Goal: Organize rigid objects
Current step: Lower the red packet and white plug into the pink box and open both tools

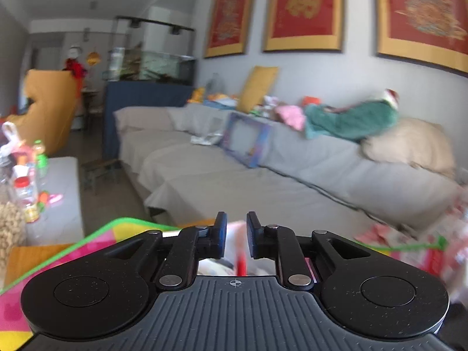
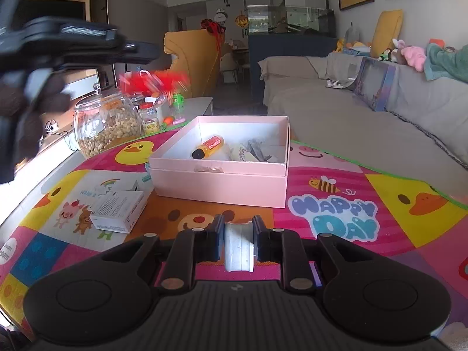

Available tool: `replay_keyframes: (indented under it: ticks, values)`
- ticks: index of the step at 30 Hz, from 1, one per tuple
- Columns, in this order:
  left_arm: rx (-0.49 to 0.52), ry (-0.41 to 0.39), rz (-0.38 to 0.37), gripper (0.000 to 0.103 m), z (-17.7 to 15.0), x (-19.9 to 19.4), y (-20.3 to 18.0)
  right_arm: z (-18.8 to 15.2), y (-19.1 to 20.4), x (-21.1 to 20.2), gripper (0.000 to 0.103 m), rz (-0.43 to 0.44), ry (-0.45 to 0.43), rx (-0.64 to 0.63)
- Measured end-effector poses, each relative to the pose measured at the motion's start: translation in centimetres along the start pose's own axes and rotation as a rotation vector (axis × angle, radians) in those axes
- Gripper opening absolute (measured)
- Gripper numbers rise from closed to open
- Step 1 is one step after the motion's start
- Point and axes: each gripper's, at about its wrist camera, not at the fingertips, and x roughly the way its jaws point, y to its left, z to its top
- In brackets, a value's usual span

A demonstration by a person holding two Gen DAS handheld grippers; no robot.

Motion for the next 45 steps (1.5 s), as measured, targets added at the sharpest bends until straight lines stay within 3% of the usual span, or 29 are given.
replay_keyframes:
  ticks: [5, 11, 14, 20, 22, 23, 24, 26, 32, 35, 37, 40, 45]
  values:
    - [-0.081, 0.034, 0.020, 0.018, -2.4, -1.2, 2.3, -0.2, -1.3, 0.5, 0.020, 0.000, 0.015, 0.042]
    - [-0.151, 0.181, 0.056, 0.018, -9.7, -5.3, 4.8, 1.9, -1.3, 1.9, 0.020, 0.024, 0.002, 0.060]
    - [-0.166, 0.266, 0.059, 0.018, -13.0, -7.0, 5.6, 4.9, -0.5, 2.9, 0.020, 0.049, -0.049, 0.045]
    - [-0.188, 0.285, 0.064, 0.018, -15.0, -8.3, 6.8, 13.3, 0.8, 7.0, 0.020, 0.149, -0.132, 0.066]
    - [-0.188, 0.264, 0.070, 0.018, -14.9, -8.6, 7.2, 15.1, 1.2, 8.0, 0.030, 0.114, -0.139, 0.071]
    - [-0.201, 0.252, 0.070, 0.018, -14.8, -8.7, 7.6, 15.4, 1.5, 8.1, 0.043, 0.086, -0.147, 0.067]
    - [-0.217, 0.241, 0.073, 0.018, -14.8, -8.7, 7.8, 15.2, 1.7, 8.0, 0.057, 0.076, -0.152, 0.064]
    - [-0.256, 0.221, 0.091, 0.018, -14.8, -8.5, 8.8, 13.6, 2.4, 7.8, 0.064, 0.118, -0.124, 0.043]
    - [-0.402, 0.183, 0.188, 0.018, -14.4, -6.9, 12.0, 5.9, 6.0, 8.4, 0.068, 0.218, 0.066, -0.121]
    - [-0.450, 0.129, 0.225, 0.018, -14.1, -7.7, 13.0, 4.1, 8.7, 10.1, 0.068, 0.292, 0.179, -0.134]
    - [-0.465, 0.126, 0.238, 0.018, -14.1, -8.5, 13.5, 3.6, 10.2, 10.9, 0.068, 0.350, 0.205, -0.123]
    - [-0.462, 0.128, 0.275, 0.018, -14.2, -9.6, 13.9, 3.7, 13.1, 11.8, 0.068, 0.363, 0.208, -0.106]
    - [-0.498, 0.118, 0.331, 0.018, -14.4, -10.1, 15.4, 4.3, 17.1, 12.8, 0.068, 0.324, 0.082, -0.179]
